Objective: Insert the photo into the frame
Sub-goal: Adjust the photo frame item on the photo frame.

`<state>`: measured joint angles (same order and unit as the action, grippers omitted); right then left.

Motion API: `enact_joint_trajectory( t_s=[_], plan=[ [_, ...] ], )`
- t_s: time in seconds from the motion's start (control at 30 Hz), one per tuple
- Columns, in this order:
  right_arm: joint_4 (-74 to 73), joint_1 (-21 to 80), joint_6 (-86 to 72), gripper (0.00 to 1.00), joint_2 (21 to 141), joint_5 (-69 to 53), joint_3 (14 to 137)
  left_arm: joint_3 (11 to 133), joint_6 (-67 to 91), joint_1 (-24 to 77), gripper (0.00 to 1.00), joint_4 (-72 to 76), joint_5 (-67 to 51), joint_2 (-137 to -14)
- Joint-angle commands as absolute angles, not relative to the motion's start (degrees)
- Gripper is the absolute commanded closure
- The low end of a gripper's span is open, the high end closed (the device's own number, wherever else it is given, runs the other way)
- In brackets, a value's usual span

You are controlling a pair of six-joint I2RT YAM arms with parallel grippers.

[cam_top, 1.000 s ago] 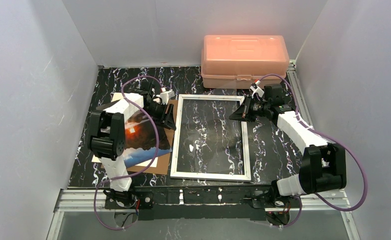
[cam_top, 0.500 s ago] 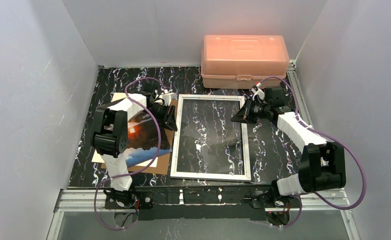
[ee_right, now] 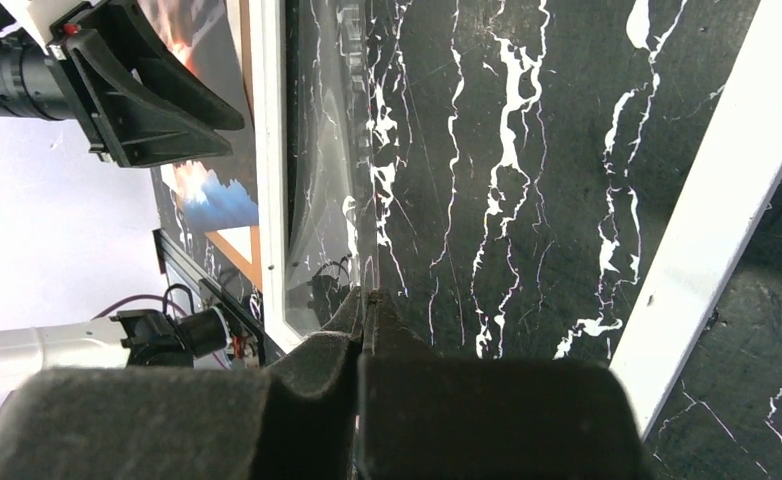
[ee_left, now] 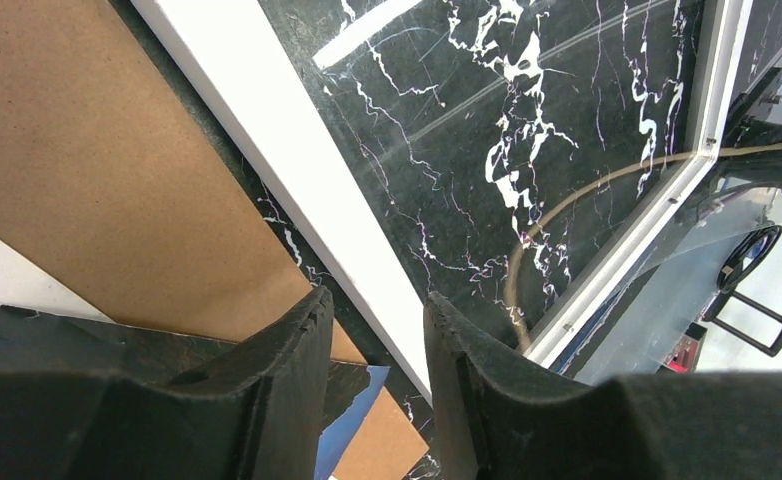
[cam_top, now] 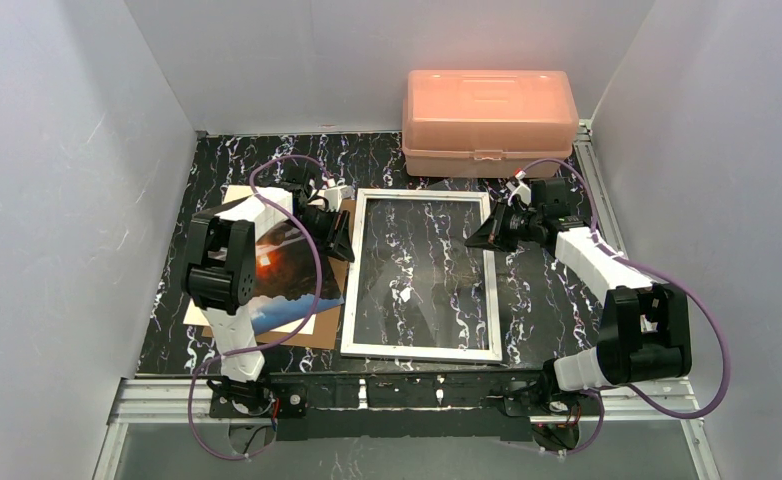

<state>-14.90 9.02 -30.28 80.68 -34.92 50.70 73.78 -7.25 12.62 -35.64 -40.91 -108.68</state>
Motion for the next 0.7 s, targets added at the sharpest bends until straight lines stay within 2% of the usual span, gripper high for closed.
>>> enact_joint_trajectory(
  t_s=[0.0,0.2,0.67],
  plan=[
    [-9.9,8.8,-31.7,0.99,79.0,-37.4,49.8,74.5,-7.5,12.8,0.65,-36.0,-41.3,-109.8],
    [1.5,8.8,-38.2,0.99,74.6,-42.6,46.1,74.6,-7.5,12.9,0.72,-35.6,-40.8,-111.3],
    [7.6,9.0,-40.1,0.99,72.7,-45.3,43.2,74.4,-8.0,12.9,0.81,-35.4,-39.8,-112.6]
  ],
)
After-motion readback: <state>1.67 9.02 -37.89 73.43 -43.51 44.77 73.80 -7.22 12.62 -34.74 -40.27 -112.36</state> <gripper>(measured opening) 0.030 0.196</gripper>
